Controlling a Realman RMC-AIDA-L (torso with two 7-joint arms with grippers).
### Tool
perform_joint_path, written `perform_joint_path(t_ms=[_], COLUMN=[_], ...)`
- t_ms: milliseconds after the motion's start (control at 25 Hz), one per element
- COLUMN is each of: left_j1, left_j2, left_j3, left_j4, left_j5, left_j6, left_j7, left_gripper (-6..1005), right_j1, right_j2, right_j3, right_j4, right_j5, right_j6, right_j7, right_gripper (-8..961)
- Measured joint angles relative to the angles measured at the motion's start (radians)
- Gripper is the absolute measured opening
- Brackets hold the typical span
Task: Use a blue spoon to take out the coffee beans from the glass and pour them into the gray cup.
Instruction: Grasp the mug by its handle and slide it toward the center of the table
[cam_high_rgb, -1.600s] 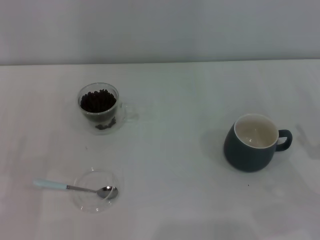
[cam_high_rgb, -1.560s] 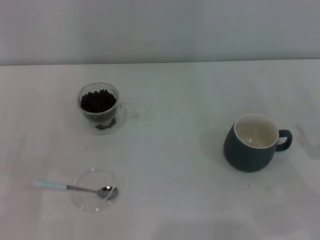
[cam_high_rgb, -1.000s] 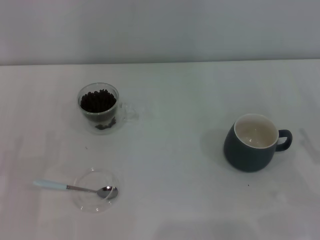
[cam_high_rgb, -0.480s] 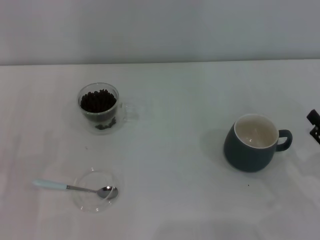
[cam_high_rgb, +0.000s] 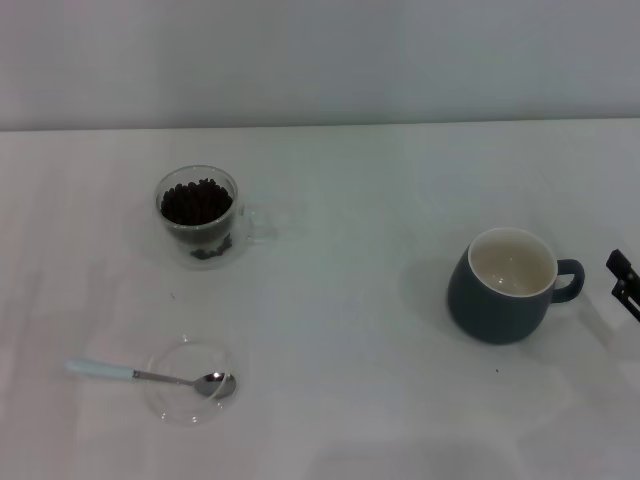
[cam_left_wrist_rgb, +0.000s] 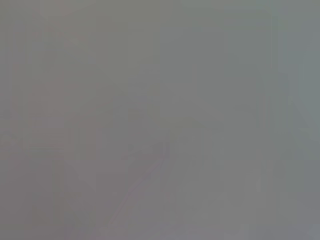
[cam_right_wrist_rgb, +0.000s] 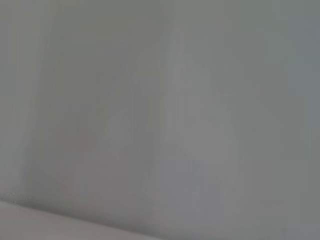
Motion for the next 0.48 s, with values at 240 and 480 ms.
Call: perform_joint_path(t_ms=[240,480], left_j1=[0.005,0.004], left_j2=[-0.001,-0.001], left_j3=[0.000,0.000], left_j4=[0.002,0.003], left_j5=[0.001,-0.002], left_j6=[0.000,0.001], left_j7=[-0.009,-0.009], left_gripper=[713,713], right_j1=[-0.001,0.006], right_j2=[0.001,0.003], right_j3=[-0.031,-0.062], right_j4=[-0.005,-0.012], right_j5=[-0.001,-0.002], right_j6=[0.050,0.094], right_j7=[-0.009,-0.009], right_gripper=[722,705])
